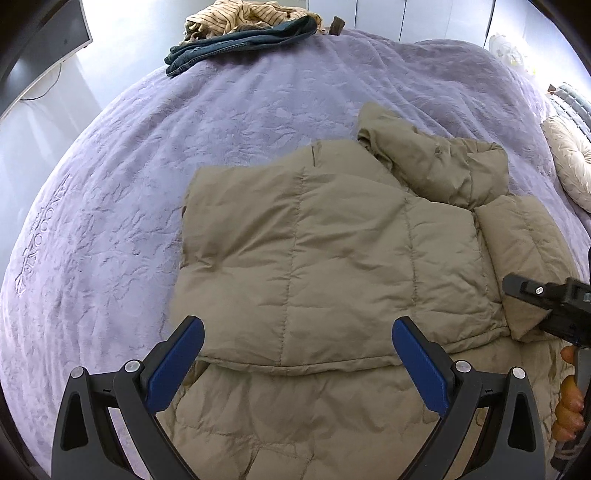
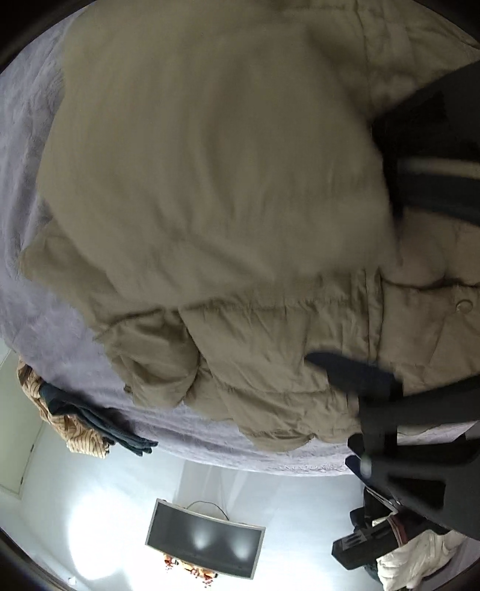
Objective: Fold large clothes
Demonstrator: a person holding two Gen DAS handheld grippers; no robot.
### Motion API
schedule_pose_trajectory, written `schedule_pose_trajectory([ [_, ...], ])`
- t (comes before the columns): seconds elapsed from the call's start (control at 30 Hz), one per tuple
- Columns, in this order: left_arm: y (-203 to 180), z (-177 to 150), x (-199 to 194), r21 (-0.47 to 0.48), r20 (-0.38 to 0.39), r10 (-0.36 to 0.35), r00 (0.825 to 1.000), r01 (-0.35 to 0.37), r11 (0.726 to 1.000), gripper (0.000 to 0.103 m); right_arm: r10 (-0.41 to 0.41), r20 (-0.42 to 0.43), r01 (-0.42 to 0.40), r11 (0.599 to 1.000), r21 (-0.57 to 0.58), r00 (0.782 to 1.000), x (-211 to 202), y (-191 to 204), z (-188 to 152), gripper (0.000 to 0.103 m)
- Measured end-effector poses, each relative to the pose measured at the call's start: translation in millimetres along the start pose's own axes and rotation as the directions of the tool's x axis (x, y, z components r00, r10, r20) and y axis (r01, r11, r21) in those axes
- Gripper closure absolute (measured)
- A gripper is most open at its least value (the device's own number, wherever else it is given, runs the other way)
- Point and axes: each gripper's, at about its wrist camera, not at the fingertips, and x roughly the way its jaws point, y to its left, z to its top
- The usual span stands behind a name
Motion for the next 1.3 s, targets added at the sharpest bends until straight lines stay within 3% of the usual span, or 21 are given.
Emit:
schedule_pose_trajectory([
  [0.1, -4.2, 0.3, 0.7, 0.010, -0.001, -0.008, 1.000, 0.008, 1.000, 0.001, -0.028, 0.004, 0.029, 0.999, -0.027, 1.000, -9.4, 15.7, -0.8, 0.037],
  [0.23, -3.5, 1.3, -1.0, 0.005, 0.014, -0.050, 0.999, 0.050, 0.999, 0.001, -0.060, 0.091, 0.062, 0.998, -0.027, 0.994, -46.6, 19.2, -10.0, 0.037],
  [0.33, 10.7, 3.7, 1.0, -0.078, 0.001, -0.169, 0.986, 0.168, 0.983, 0.001, -0.052, 0.165, 0.031, 0.992, 0.126, 0.985, -71.8, -9.9, -13.6, 0.037],
  [0.47, 23.8, 7.7, -2.0, -0.117, 0.027, -0.226, 0.974, 0.228, 0.967, 0.001, -0.027, 0.209, -0.028, 0.967, 0.254, 0.978, -79.3, -37.7, 0.4, 0.037],
  [0.5, 25.1, 9.1, -3.2, -0.112, 0.036, -0.230, 0.972, 0.233, 0.966, 0.001, -0.031, 0.231, -0.031, 0.965, 0.259, 0.973, -80.3, -38.7, 5.9, 0.039],
  [0.53, 26.7, 10.8, -5.0, -0.108, 0.048, -0.238, 0.970, 0.242, 0.964, 0.001, -0.034, 0.244, -0.031, 0.966, 0.258, 0.969, -79.5, -34.9, 11.3, 0.056],
  [0.57, 28.3, 12.4, -6.6, -0.108, 0.058, -0.251, 0.966, 0.256, 0.961, 0.001, -0.033, 0.248, -0.031, 0.967, 0.253, 0.968, -77.0, -30.8, 15.1, 0.079],
  [0.6, 31.8, 14.2, -8.7, -0.111, 0.069, -0.272, 0.960, 0.278, 0.954, 0.001, -0.026, 0.251, -0.035, 0.971, 0.235, 0.968, -75.1, -23.6, 19.2, 0.084],
  [0.73, 45.0, 19.2, -11.9, -0.158, 0.095, -0.330, 0.939, 0.342, 0.926, 0.001, 0.000, 0.251, -0.005, 1.000, 0.019, 0.968, -64.9, 34.8, 25.8, 0.085],
  [0.8, 53.7, 19.4, -11.2, -0.185, 0.098, -0.353, 0.931, 0.365, 0.913, 0.001, 0.001, 0.218, 0.022, 0.994, -0.105, 0.976, -53.5, 68.0, 22.0, 0.085],
  [0.9, 68.2, 18.7, -10.5, -0.229, 0.105, -0.397, 0.912, 0.411, 0.882, 0.001, -0.044, 0.162, 0.085, 0.963, -0.255, 0.986, -33.1, 103.0, 7.4, 0.082],
  [0.93, 72.8, 18.1, -9.9, -0.243, 0.108, -0.405, 0.908, 0.419, 0.875, 0.001, -0.078, 0.132, 0.115, 0.946, -0.302, 0.988, -21.3, 112.7, 0.8, 0.077],
  [1.03, 79.8, 17.6, -8.4, -0.268, 0.108, -0.418, 0.902, 0.431, 0.861, 0.001, -0.129, 0.053, 0.139, 0.923, -0.360, 0.990, 4.6, 122.3, -15.8, 0.033],
  [1.2, 72.7, 17.8, -5.5, -0.259, 0.085, -0.469, 0.879, 0.474, 0.842, 0.001, -0.211, 0.018, 0.203, 0.908, -0.367, 0.977, 1.0, 108.0, -38.8, 0.031],
  [1.3, 52.8, 20.3, -0.1, -0.218, 0.056, -0.502, 0.863, 0.501, 0.838, 0.001, -0.227, 0.029, 0.227, 0.940, -0.255, 0.974, -32.1, 68.3, -43.5, 0.030],
])
